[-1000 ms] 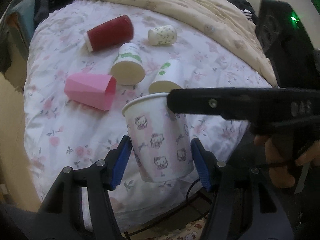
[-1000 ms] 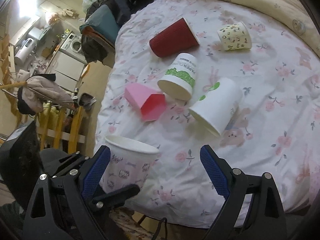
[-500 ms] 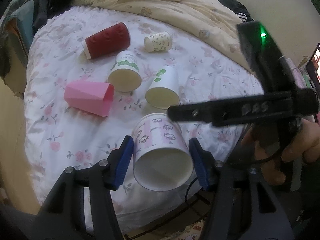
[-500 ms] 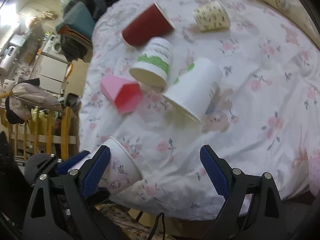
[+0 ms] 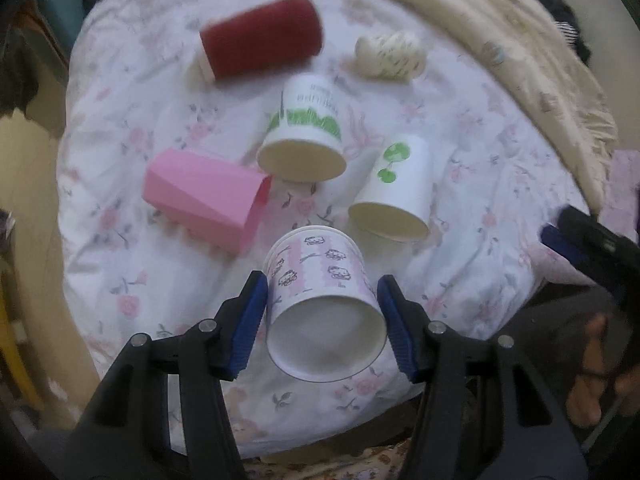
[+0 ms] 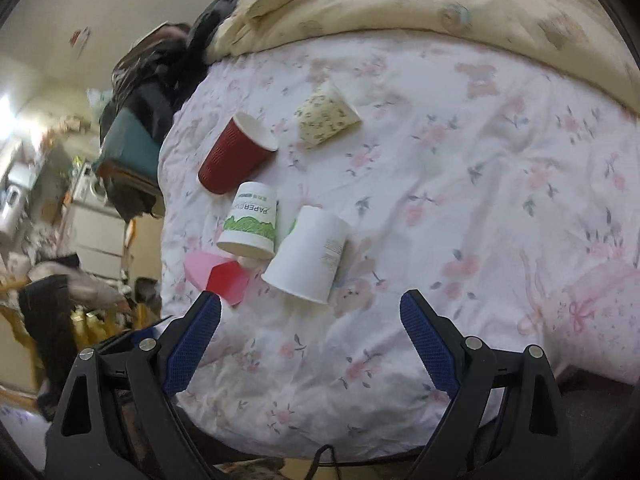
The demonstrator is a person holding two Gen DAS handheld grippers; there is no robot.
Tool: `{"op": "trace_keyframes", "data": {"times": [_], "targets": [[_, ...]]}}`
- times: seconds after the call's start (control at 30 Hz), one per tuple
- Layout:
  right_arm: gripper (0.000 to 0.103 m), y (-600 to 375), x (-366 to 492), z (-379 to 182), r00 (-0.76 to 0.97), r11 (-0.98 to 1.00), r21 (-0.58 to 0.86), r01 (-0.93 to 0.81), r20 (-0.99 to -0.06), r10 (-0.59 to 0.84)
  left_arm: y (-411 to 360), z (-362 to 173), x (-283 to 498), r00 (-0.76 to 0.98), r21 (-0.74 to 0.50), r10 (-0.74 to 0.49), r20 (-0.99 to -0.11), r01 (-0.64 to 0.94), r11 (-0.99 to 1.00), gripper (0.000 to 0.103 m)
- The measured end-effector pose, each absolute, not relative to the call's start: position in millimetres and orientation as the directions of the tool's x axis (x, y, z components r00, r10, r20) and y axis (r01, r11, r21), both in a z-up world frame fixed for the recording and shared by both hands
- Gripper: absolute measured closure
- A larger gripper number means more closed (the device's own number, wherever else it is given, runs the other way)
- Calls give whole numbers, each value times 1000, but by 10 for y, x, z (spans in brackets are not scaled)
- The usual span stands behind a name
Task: Flip cup upside down
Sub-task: 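Rotate the left gripper to turn the Hello Kitty cup rim-down, then lower the inverted cup onto the sheet and open the left gripper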
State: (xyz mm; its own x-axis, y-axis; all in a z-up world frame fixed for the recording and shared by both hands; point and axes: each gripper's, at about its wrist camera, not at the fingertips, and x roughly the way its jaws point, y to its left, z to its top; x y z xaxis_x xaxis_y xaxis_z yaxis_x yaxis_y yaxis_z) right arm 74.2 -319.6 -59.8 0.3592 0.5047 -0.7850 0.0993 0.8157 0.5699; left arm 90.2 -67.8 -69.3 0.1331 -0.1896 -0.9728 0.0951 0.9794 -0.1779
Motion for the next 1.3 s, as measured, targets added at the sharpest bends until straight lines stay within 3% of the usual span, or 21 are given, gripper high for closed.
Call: {"op": "trace_keyframes", "data": {"times": [0.5, 0.63, 0.73, 1.03, 1.13, 1.3], "targets": [[10, -3178, 742, -559, 355, 778, 622, 87, -750, 559, -903, -1103, 1220, 87, -53, -57, -995, 43, 998, 48], [10, -3161, 751, -575, 349, 785, 613, 89, -758, 551, -905, -1050, 1189, 102, -57, -62, -993, 47, 997, 21], [10, -3143, 753, -562, 351, 791, 607, 80, -760, 547, -868, -920, 1121, 127, -81, -87, -988, 48, 996, 17], [8, -3049, 710, -496, 378, 826, 562, 38, -774, 509, -538, -174, 630, 392, -70, -67, -917, 7, 998, 17], [1, -2980, 685, -442, 393, 838, 546, 6, -772, 500, -401, -29, 466, 482, -60, -52, -874, -1, 998, 17], [0, -2768, 570, -292, 438, 876, 473, -93, -771, 463, -172, 66, 153, 582, -52, -18, -813, -42, 998, 14]]}}
